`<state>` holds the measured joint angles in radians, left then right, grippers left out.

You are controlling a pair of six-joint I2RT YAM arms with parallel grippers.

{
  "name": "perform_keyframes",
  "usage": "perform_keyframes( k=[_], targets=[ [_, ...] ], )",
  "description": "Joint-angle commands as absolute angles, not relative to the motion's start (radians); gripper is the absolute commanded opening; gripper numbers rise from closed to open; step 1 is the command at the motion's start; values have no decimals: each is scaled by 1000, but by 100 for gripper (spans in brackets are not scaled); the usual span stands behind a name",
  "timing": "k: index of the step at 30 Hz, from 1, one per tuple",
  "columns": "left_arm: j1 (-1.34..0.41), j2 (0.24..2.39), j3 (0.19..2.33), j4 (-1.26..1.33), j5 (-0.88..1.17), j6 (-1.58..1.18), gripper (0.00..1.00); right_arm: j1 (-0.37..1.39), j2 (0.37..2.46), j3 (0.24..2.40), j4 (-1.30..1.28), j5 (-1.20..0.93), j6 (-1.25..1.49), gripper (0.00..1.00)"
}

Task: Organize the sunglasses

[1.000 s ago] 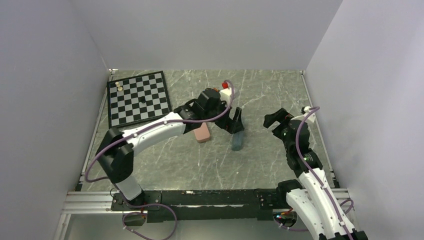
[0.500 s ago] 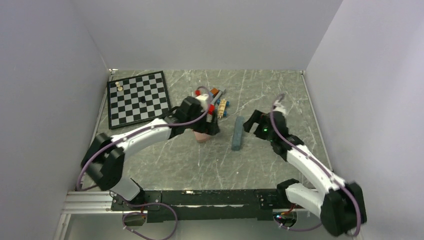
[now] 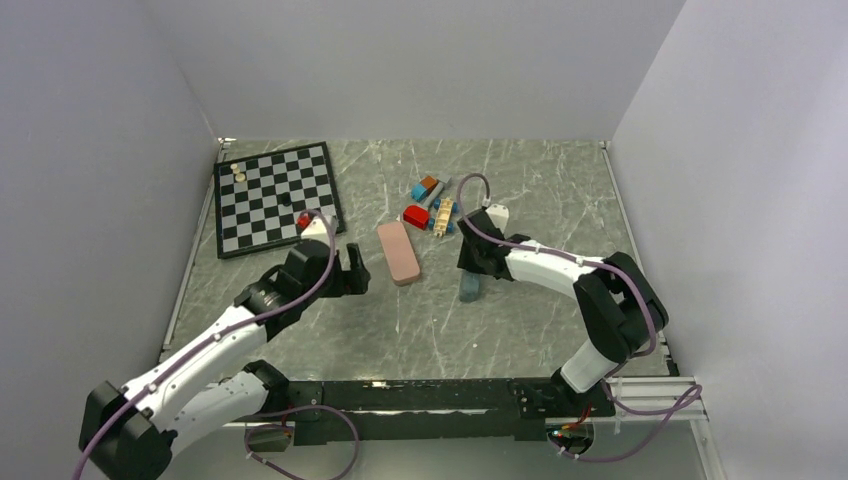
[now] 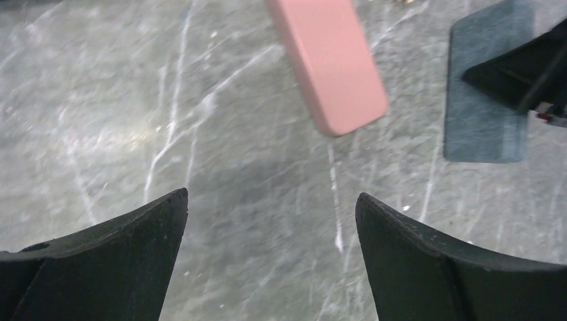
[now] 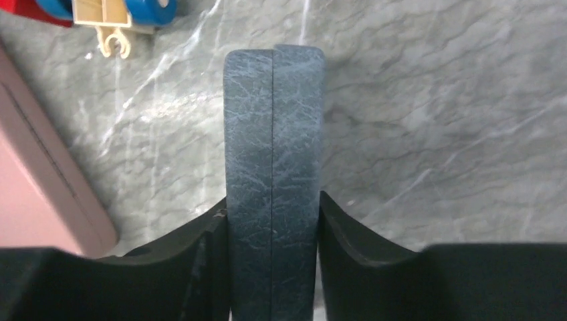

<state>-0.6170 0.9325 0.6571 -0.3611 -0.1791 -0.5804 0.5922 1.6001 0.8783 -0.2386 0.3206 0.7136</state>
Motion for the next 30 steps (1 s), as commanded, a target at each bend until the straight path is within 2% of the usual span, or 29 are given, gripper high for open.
perform_keyframes(
  k=[1,3,5,10,12,15,17,19,20,22,30],
  targets=[
    [-602,824,585,-399,-249,-622,99,637,1571,902,-162,280,707,38],
    [-597,796,566,-382,-239,-619,99,646,1561,881,-84,168,708,30],
    [-596,784,562,-366,-221,-613,99,643,1566,851,22,61,729,27],
    [-590,787,548,-303,-160,-606,99,582,1630,772,210,-137,802,31],
    [-588,793,546,-287,-145,-603,99,538,1633,727,225,-134,826,39],
    [-584,804,550,-281,-143,-604,99,461,1591,660,176,-82,807,68],
    [-584,812,555,-281,-148,-604,99,415,1538,645,97,-11,776,80],
    [-584,818,558,-275,-155,-608,99,380,1464,633,24,72,743,87],
    [-582,821,560,-276,-165,-610,99,369,1420,628,-7,112,718,97],
    [-579,819,566,-280,-184,-612,99,364,1305,615,-53,186,684,100],
    [-560,759,615,-355,-342,-672,99,359,780,569,-144,494,599,100]
  ],
)
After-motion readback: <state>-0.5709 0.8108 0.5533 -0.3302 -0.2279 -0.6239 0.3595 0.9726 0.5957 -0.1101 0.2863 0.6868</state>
